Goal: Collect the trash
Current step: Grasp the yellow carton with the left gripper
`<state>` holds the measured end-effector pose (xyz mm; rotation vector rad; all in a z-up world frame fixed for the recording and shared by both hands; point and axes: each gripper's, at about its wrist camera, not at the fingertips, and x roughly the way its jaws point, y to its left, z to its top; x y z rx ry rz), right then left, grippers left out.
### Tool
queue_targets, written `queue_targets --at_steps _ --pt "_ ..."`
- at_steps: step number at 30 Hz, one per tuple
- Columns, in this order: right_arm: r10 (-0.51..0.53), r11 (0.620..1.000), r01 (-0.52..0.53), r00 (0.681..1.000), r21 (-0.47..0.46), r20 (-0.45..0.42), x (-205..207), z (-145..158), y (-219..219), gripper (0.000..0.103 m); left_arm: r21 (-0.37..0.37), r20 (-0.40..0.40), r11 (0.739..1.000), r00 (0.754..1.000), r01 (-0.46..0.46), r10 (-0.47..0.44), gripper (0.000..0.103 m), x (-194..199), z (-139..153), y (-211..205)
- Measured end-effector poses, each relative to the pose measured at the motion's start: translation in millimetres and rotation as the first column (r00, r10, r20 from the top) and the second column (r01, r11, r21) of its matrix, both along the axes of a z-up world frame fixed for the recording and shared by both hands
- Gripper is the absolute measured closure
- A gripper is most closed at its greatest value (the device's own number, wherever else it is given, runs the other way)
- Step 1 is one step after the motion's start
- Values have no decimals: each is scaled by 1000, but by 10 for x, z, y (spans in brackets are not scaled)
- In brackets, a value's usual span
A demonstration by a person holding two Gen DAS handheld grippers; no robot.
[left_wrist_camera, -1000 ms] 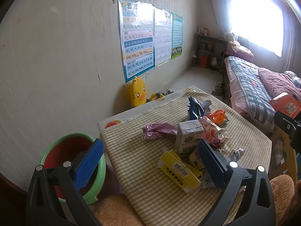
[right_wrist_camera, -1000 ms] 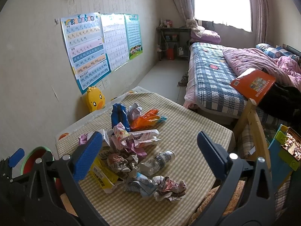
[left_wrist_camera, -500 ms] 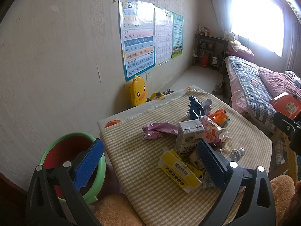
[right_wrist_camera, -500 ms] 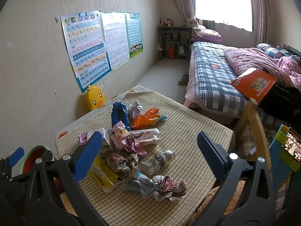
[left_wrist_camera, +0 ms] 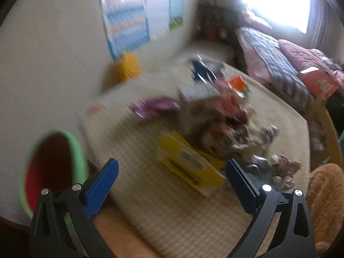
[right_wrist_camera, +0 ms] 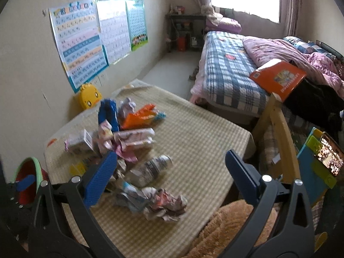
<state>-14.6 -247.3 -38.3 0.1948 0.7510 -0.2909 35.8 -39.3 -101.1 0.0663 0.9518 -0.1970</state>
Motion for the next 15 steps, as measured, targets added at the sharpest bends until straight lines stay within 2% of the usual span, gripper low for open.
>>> queue_targets --at_steps 2,7,10,11,13,15 --pt "14 1000 -14 1000 -2 -16 -5 -45 1 4 -23 -64 1000 998 -16 14 10 150 -139 -47" --pt "24 1000 -25 999 -14 -34 -18 -106 -10 4 -74 -163 993 983 -93 81 21 384 -397 -79" --pt "17 1000 -16 997 11 -71 -20 -193 -67 4 -69 -203 991 975 -111 95 45 494 -515 -133" --pt "10 1000 -8 996 21 -88 -21 -241 -100 4 -82 -225 991 970 -109 88 63 515 -564 -137" --pt "2 999 2 994 39 -111 -23 -308 -150 4 -122 -237 986 968 -116 85 67 516 -592 -110" --pt "-5 998 13 991 61 -130 -26 -388 -198 4 -145 -232 985 971 -98 63 83 469 -578 -99"
